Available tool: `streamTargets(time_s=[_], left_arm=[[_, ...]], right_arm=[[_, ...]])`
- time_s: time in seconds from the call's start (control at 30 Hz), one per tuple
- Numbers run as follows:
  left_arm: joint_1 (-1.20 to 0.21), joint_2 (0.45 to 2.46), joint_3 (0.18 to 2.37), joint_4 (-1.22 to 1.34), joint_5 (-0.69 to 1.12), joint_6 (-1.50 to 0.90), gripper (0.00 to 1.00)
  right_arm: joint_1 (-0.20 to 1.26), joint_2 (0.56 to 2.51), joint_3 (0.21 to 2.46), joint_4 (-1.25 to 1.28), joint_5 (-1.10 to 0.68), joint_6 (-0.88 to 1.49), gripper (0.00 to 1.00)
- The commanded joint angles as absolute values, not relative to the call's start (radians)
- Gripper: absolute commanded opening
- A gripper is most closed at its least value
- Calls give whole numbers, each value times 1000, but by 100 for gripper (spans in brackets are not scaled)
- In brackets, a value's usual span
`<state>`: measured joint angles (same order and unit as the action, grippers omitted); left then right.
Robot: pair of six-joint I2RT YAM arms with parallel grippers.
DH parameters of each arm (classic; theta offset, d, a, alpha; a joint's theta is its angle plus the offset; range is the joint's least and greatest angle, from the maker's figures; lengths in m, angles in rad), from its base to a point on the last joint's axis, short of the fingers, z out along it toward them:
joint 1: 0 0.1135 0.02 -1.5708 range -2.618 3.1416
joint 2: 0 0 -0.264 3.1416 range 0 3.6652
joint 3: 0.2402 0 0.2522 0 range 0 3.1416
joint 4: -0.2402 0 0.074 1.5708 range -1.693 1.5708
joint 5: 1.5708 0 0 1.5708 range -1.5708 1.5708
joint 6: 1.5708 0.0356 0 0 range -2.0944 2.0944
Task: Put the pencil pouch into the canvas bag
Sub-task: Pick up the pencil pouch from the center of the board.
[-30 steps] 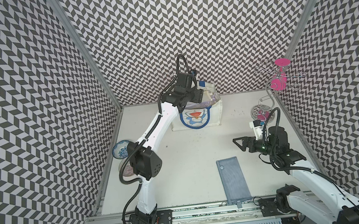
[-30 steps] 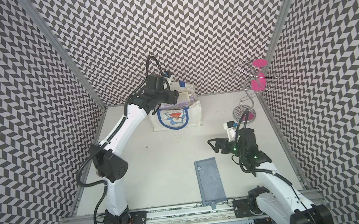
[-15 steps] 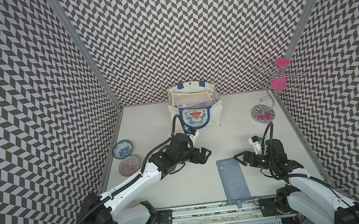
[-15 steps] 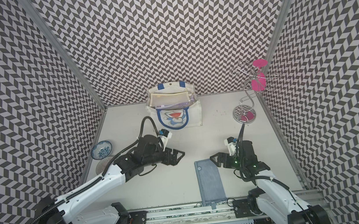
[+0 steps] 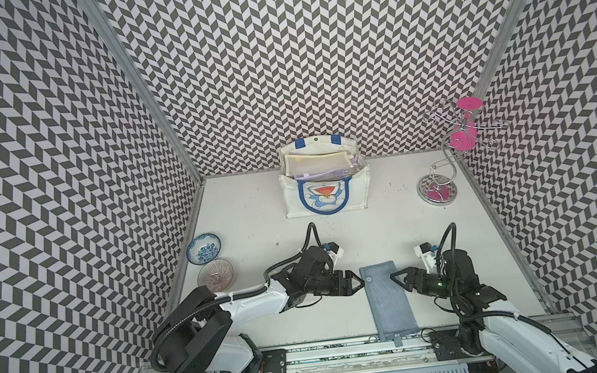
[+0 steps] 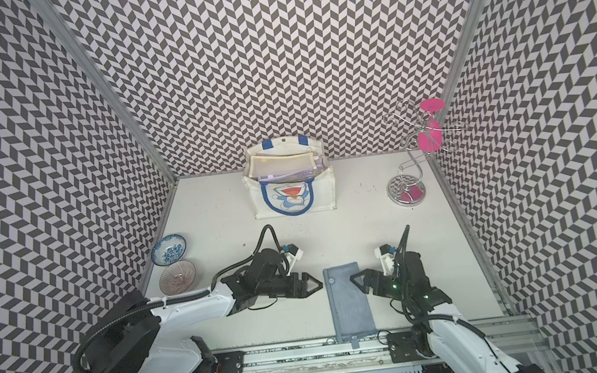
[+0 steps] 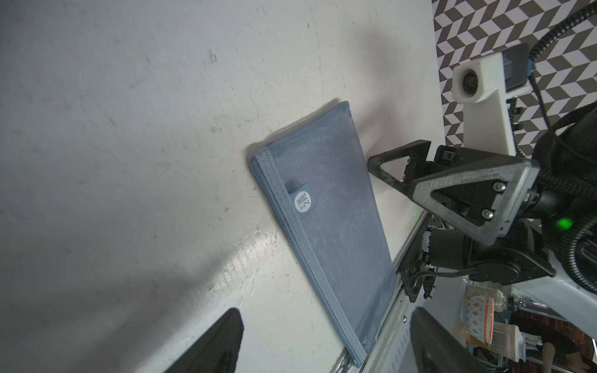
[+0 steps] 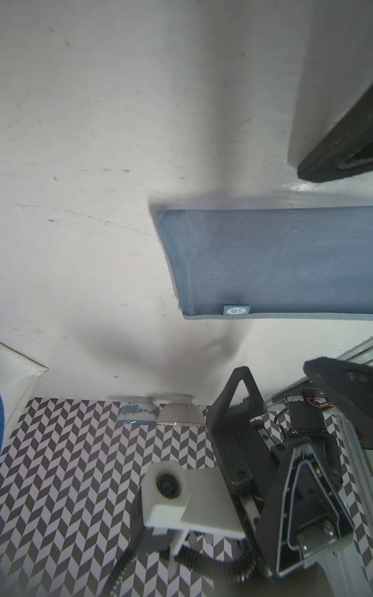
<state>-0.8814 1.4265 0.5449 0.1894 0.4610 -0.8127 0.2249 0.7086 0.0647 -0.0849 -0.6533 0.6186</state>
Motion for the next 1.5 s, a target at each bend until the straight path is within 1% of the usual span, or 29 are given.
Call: streamTargets(time_s=[0.0, 0.3, 0.4, 0.5, 0.7, 0.77, 0.87, 0.9, 0.93, 1.03, 1.07, 1.13, 1.17, 1.23, 1.27, 1.3, 1.33, 1.4, 1.47], left_arm=[[-897, 1478, 539, 314, 478, -868, 80], [-901, 1659, 603, 340, 430, -889, 74], [-886, 1740, 631, 387, 470, -893, 72], [-884, 1786, 641, 430, 475, -910, 69], [-882, 1856, 657, 522, 509, -959, 57], [-878, 1859, 661, 532, 505, -963, 51], [-866, 1857, 661, 544, 509, -962, 40], [-862, 1853, 660, 546, 512, -961, 37], [-859, 1848, 661, 546, 515, -958, 35], [-856, 1835, 657, 560, 529, -952, 31], [-856, 1833, 657, 571, 544, -952, 30], [-858, 1828, 655, 583, 554, -950, 26], [-859, 1820, 650, 584, 554, -951, 26], [-854, 1790, 639, 576, 553, -940, 27], [-847, 1772, 630, 572, 555, -932, 29], [-832, 1747, 615, 573, 560, -929, 33], [-815, 1713, 595, 583, 571, -928, 39], [-772, 1639, 559, 587, 592, -907, 55], [-732, 1549, 542, 543, 612, -853, 66]], right_arm=[[245, 710, 26, -83, -646, 667, 86], [305, 731, -18, 21, -644, 726, 83], [307, 747, -12, 40, -649, 721, 83], [310, 792, -9, 67, -675, 706, 82], [318, 837, -11, 128, -686, 702, 80], [320, 849, -2, 132, -684, 694, 80], [319, 867, 3, 146, -686, 686, 77], [319, 871, 5, 149, -686, 684, 75], [319, 874, 9, 153, -685, 680, 69], [320, 888, 16, 157, -675, 671, 42], [319, 896, 20, 157, -674, 664, 36], [319, 910, 33, 156, -674, 654, 27], [320, 914, 43, 152, -675, 649, 23], [319, 912, 59, 169, -694, 651, 12], [319, 904, 64, 185, -705, 656, 9], [319, 892, 70, 204, -720, 665, 6], [320, 877, 77, 221, -732, 674, 4], [319, 851, 99, 254, -774, 675, 0], [320, 827, 142, 240, -794, 652, 0]])
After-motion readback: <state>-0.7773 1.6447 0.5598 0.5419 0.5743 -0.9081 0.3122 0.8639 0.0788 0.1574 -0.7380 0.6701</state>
